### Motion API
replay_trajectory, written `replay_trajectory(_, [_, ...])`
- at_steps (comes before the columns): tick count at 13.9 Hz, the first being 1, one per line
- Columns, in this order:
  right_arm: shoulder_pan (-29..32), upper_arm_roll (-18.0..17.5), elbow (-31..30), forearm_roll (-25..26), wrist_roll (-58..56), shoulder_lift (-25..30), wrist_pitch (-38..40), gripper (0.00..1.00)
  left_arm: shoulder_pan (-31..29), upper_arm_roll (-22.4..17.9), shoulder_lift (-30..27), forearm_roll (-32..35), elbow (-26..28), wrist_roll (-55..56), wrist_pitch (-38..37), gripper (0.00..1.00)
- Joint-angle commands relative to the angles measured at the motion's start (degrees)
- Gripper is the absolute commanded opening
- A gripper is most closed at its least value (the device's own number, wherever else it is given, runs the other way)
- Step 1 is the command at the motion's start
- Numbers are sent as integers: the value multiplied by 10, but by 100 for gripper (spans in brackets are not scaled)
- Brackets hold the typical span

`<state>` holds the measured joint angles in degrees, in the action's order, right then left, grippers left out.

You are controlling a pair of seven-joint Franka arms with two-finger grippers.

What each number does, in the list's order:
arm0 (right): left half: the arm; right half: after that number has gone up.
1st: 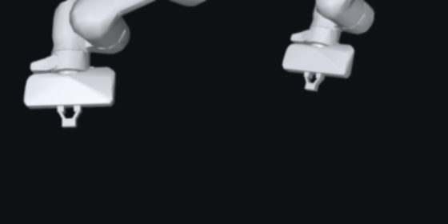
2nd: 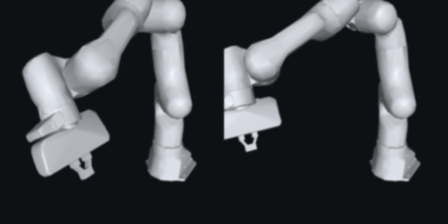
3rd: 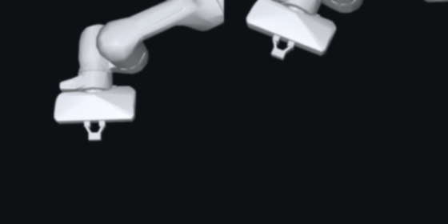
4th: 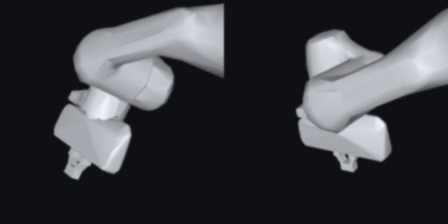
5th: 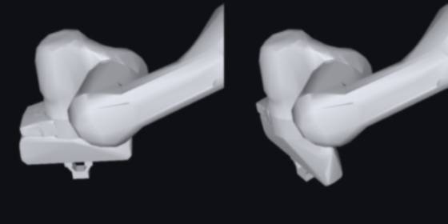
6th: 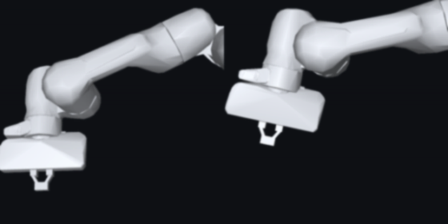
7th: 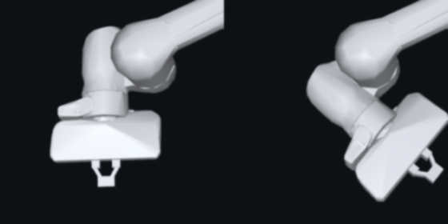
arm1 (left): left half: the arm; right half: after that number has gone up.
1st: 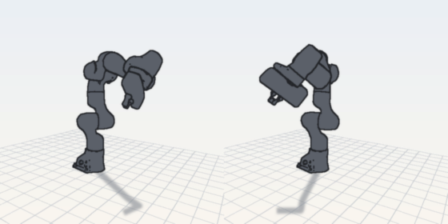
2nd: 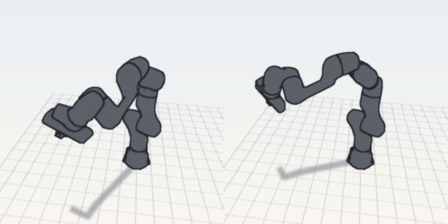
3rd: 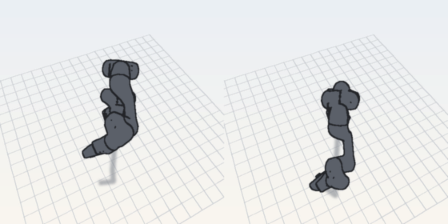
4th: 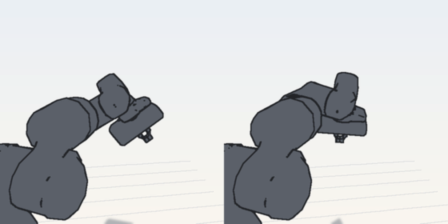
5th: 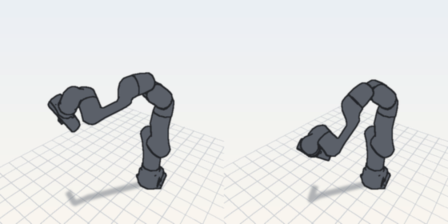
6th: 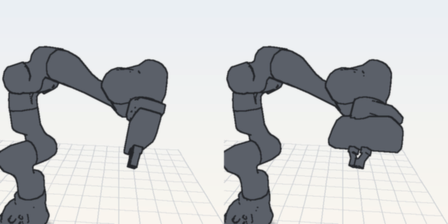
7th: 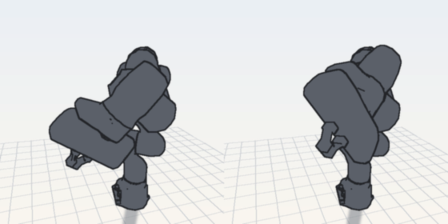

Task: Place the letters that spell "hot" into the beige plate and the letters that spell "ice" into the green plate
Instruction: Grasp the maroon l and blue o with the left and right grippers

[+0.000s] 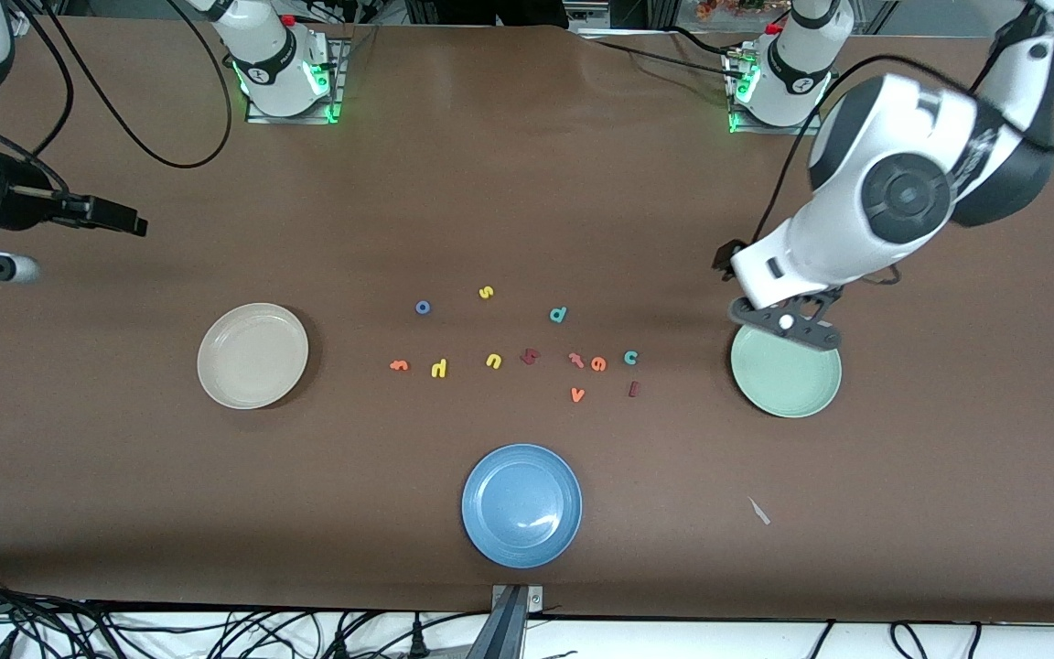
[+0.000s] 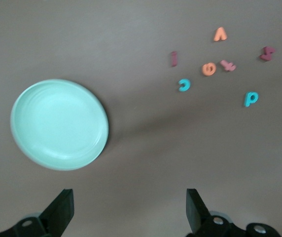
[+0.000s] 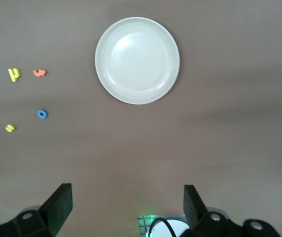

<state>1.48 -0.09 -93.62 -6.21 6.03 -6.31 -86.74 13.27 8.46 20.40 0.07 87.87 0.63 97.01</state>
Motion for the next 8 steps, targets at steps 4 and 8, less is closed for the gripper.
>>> replay_trajectory(4, [-80,0,4,-12,130,-63,-72,100,35,-3,115,-9,-67,-3,118,99])
replay_trajectory(8, [-119,0,-31,-9,191,-66,-116,100,61,-4,163,-7,-66,8,233,80])
